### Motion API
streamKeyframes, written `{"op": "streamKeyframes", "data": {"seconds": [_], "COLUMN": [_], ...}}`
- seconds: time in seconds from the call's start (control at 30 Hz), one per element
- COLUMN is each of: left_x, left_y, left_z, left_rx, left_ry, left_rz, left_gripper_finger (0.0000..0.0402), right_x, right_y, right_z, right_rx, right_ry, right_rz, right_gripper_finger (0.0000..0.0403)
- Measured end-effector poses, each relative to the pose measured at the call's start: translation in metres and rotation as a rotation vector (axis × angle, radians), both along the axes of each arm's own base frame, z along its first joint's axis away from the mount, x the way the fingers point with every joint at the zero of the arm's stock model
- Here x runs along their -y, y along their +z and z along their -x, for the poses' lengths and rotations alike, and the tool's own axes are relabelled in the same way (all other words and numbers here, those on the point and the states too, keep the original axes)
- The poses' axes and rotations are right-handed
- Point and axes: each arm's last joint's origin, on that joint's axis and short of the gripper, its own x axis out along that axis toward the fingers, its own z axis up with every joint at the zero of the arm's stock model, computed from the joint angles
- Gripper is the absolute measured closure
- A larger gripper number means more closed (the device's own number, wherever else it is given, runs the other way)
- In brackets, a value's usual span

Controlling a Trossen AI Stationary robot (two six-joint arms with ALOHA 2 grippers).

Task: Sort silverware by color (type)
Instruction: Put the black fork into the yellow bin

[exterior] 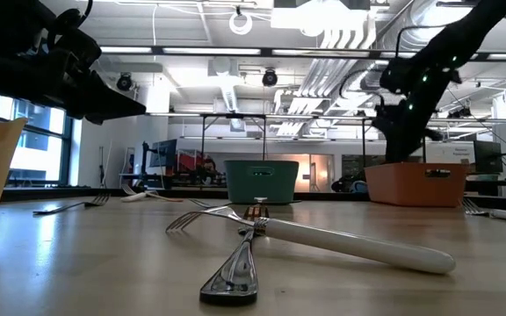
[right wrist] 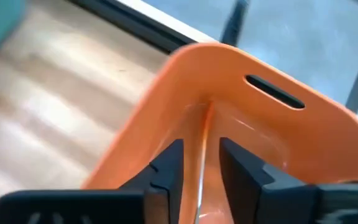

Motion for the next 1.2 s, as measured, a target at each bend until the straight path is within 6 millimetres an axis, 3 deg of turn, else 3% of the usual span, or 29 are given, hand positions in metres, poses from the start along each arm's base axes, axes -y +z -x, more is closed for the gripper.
{"op": "streamKeyframes", "data": {"seconds": [0.17, 0.27, 0.5, 0.7, 0.93, 1.2], "left_x": [0.000, 0.001, 0.001, 0.002, 0.003, 0.005], "left_y": [0.000, 0.000, 0.000, 0.011, 0.019, 0.021], "left_z": [0.000, 0.000, 0.000, -0.010, -0.043, -0.103], "left_rx": [-0.002, -0.004, -0.004, -0.007, -0.113, -0.366], "left_ry": [-0.001, -0.019, -0.029, -0.068, -0.079, -0.139], "left_rz": [0.000, 0.003, -0.014, -0.015, -0.028, -0.083], "left_gripper_finger": [0.0401, 0.0401, 0.0401, 0.0401, 0.0401, 0.0401], "right_x": [-0.035, -0.060, -0.113, -0.141, -0.154, -0.162], "right_y": [0.031, 0.041, 0.012, 0.005, 0.015, 0.021], "right_z": [-0.003, -0.009, -0.023, -0.033, -0.040, -0.044], "right_rx": [0.036, 0.141, 0.519, 0.634, 0.687, 0.732], "right_ry": [0.123, 0.232, 0.531, 0.673, 0.719, 0.783], "right_rz": [0.074, 0.129, 0.211, 0.286, 0.403, 0.444], "right_gripper_finger": [0.0389, 0.0395, 0.0401, 0.0399, 0.0399, 0.0399]}}
